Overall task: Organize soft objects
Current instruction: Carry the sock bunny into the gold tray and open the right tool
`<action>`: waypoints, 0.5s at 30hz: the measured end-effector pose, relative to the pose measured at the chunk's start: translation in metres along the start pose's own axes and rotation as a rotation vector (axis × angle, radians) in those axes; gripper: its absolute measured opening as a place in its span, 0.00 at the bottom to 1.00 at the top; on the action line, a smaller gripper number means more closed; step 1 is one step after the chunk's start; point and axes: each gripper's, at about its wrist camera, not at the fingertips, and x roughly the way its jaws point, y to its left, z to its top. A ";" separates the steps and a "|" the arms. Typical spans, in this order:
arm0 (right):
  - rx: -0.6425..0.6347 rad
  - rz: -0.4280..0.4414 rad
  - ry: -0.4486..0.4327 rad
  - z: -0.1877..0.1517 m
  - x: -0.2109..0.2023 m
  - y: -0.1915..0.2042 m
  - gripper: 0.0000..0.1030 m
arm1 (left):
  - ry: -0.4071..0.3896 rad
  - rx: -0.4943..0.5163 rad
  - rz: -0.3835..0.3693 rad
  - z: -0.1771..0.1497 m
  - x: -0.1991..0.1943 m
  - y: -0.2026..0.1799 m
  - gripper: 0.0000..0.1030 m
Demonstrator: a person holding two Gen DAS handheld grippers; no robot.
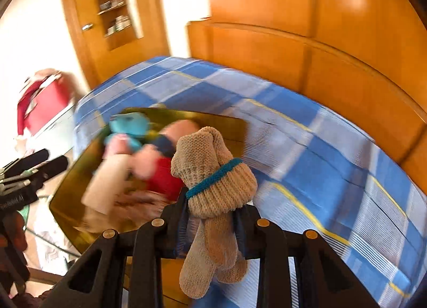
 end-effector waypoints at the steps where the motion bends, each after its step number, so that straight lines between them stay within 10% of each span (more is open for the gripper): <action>1: -0.015 0.008 0.011 0.005 0.008 0.007 0.28 | 0.001 -0.001 0.001 0.000 0.000 0.000 0.85; 15: -0.064 -0.087 0.169 0.004 0.087 0.045 0.29 | 0.021 -0.008 0.014 -0.007 0.004 0.006 0.85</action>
